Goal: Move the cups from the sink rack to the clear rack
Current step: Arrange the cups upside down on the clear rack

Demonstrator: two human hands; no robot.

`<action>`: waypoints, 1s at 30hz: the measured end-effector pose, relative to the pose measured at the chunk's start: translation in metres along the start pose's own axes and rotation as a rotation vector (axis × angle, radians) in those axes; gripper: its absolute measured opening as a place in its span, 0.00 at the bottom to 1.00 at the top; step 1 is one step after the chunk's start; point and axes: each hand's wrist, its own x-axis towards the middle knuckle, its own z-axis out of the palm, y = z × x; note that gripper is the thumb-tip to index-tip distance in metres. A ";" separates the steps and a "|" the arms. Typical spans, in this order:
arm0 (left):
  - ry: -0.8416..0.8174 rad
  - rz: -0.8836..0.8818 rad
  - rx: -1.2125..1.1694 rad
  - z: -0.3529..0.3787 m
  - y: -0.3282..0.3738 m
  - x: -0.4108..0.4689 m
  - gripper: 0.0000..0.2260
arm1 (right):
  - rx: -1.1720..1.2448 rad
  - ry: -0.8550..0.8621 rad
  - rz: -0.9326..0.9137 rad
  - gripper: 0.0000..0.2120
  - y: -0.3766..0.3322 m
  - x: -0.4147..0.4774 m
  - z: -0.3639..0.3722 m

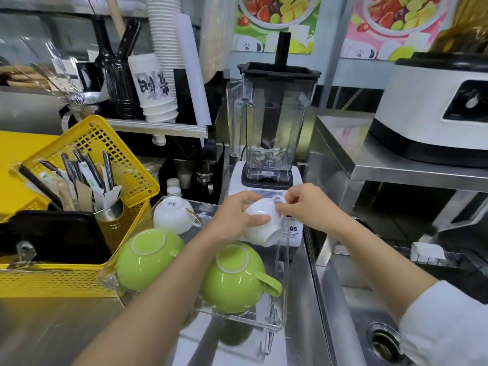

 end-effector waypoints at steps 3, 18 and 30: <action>-0.072 0.006 -0.077 -0.006 -0.001 0.006 0.14 | 0.034 -0.056 -0.086 0.12 0.005 -0.004 -0.007; -0.079 0.161 0.384 -0.009 0.002 0.027 0.22 | -0.386 0.005 -0.422 0.12 0.023 -0.005 0.005; -0.169 0.150 0.595 -0.029 -0.018 0.012 0.38 | -0.074 -0.097 -0.117 0.14 0.023 -0.004 0.025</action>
